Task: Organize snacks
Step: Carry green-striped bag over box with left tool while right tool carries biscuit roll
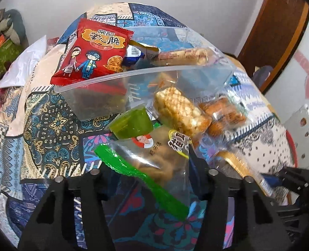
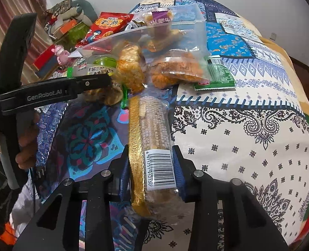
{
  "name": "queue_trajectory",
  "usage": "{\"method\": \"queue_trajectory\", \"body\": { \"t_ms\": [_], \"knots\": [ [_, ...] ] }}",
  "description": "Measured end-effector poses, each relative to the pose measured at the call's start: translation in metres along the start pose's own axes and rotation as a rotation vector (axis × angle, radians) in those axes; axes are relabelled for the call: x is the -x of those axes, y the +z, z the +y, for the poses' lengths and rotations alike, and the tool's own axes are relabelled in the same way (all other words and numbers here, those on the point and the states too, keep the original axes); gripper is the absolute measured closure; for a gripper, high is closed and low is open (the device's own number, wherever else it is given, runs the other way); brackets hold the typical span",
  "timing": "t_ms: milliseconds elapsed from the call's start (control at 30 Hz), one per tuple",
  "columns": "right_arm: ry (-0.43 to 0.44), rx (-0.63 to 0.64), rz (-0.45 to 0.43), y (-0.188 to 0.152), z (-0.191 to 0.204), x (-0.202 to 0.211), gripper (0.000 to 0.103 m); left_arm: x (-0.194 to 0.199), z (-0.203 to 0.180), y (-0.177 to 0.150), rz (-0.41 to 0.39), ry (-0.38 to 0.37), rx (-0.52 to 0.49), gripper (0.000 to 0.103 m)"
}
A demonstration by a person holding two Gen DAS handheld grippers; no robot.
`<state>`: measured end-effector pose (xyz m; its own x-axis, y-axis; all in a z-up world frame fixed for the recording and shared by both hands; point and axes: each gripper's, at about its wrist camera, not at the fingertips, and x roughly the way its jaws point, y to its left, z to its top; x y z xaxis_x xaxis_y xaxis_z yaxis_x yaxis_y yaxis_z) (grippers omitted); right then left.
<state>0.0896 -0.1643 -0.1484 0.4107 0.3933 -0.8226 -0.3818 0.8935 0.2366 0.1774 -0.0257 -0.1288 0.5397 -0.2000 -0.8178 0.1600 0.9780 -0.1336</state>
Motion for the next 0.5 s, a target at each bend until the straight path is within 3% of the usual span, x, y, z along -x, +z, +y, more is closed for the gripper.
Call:
{"method": "queue_trajectory", "body": {
  "t_ms": [267, 500],
  "knots": [
    [0.008, -0.02, -0.032, -0.001, -0.003, 0.017, 0.07, 0.017, -0.006, -0.009, -0.007, 0.033, -0.037, 0.054],
    [0.002, -0.026, -0.091, 0.011, -0.008, 0.041, 0.07, 0.051, -0.009, -0.004, -0.069, 0.032, -0.034, 0.054]
  ]
}}
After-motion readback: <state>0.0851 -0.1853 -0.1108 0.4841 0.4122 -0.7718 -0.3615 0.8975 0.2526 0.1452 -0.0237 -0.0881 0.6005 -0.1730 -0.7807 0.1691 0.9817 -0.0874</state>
